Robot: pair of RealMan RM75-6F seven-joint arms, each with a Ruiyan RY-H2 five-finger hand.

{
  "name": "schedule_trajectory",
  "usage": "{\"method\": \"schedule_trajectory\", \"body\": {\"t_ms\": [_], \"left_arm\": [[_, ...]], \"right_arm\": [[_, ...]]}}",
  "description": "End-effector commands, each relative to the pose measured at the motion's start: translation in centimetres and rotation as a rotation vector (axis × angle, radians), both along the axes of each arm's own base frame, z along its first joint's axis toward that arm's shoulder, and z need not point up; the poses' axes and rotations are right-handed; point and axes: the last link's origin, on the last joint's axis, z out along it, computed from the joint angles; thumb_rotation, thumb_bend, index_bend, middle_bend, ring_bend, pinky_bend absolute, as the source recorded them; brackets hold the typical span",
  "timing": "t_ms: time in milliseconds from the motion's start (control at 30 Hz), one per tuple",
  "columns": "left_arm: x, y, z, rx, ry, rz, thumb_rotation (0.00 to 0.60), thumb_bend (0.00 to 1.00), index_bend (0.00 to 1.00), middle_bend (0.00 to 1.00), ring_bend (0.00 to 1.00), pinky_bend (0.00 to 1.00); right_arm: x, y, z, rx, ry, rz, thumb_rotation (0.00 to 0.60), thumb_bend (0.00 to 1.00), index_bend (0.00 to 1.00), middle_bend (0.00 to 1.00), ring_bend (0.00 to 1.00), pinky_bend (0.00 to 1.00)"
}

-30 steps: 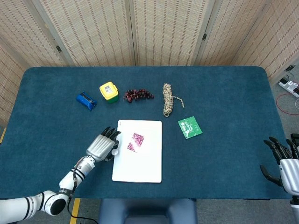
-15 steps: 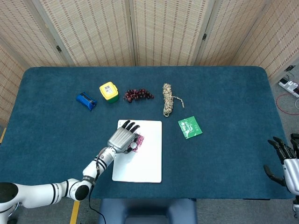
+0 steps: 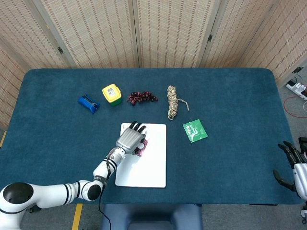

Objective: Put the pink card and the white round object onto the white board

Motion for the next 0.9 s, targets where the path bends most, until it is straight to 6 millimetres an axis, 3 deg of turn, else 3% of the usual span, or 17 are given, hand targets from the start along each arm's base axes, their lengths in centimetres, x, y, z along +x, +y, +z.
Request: {"method": "schedule_trajectory", "body": {"t_ms": [33, 167, 400, 700, 900], "left_arm": [[0.1, -0.1, 0.0, 0.003, -0.002, 0.000, 0.600, 0.39, 0.32, 0.14, 0.07, 0.00], [0.3, -0.2, 0.3, 0.006, -0.032, 0.014, 0.600, 0.37, 0.19, 0.14, 0.07, 0.00], [-1.1, 0.3, 3.8, 0.090, -0.145, 0.093, 0.600, 0.37, 0.17, 0.14, 0.07, 0.00], [-7.6, 0.4, 12.2, 0.314, -0.229, 0.228, 0.600, 0.37, 0.20, 0.14, 0.07, 0.00], [-13.4, -2.0, 16.3, 0.445, -0.178, 0.289, 0.600, 0.37, 0.22, 0.14, 0.07, 0.00]], "right_arm": [[0.0, -0.1, -0.1, 0.003, 0.000, 0.000, 0.600, 0.35, 0.15, 0.14, 0.22, 0.02], [0.0, -0.2, -0.1, 0.005, 0.000, 0.003, 0.600, 0.35, 0.15, 0.14, 0.22, 0.02], [0.1, -0.4, 0.5, -0.003, 0.020, 0.007, 0.600, 0.35, 0.15, 0.14, 0.21, 0.02], [0.4, -1.7, 1.0, 0.027, 0.023, 0.024, 0.600, 0.35, 0.15, 0.14, 0.22, 0.02], [0.4, -3.0, 0.7, 0.062, 0.022, 0.048, 0.600, 0.35, 0.15, 0.14, 0.21, 0.02]]}}
